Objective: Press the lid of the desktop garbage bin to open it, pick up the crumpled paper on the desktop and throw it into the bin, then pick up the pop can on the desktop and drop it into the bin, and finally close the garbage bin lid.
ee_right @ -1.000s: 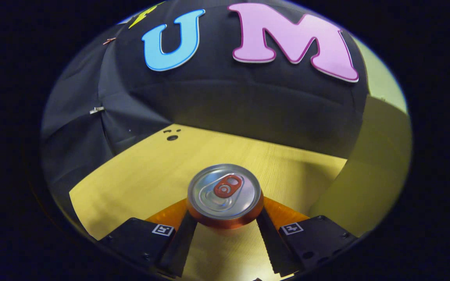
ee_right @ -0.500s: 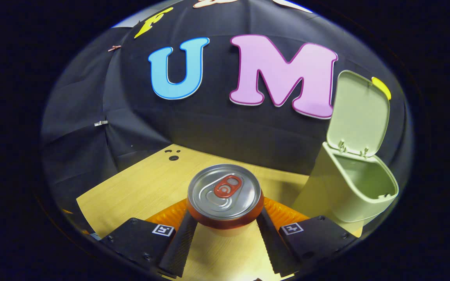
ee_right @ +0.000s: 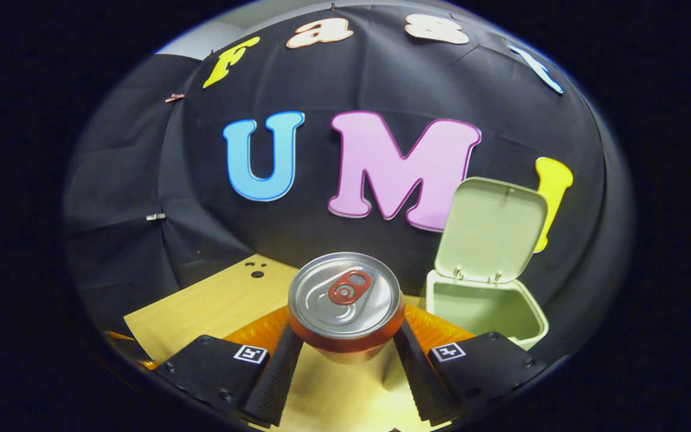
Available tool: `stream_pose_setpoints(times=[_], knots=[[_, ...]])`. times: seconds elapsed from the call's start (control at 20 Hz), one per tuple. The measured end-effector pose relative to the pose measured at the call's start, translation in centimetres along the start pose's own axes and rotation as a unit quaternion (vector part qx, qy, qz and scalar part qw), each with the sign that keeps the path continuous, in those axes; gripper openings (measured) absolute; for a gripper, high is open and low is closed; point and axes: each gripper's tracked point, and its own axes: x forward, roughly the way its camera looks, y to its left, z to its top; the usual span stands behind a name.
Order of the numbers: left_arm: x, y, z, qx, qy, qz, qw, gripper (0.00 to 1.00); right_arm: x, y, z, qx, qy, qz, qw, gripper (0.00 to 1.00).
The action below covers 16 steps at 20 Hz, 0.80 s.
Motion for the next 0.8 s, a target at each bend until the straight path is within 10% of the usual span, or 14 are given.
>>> stream_pose_setpoints(times=[0.8], knots=[[2.4,-6.1,-0.2,-0.001,0.02,0.031,0.999,0.96,2.7,-16.5,-0.9,0.039,-0.001,-0.077,0.996,0.83]])
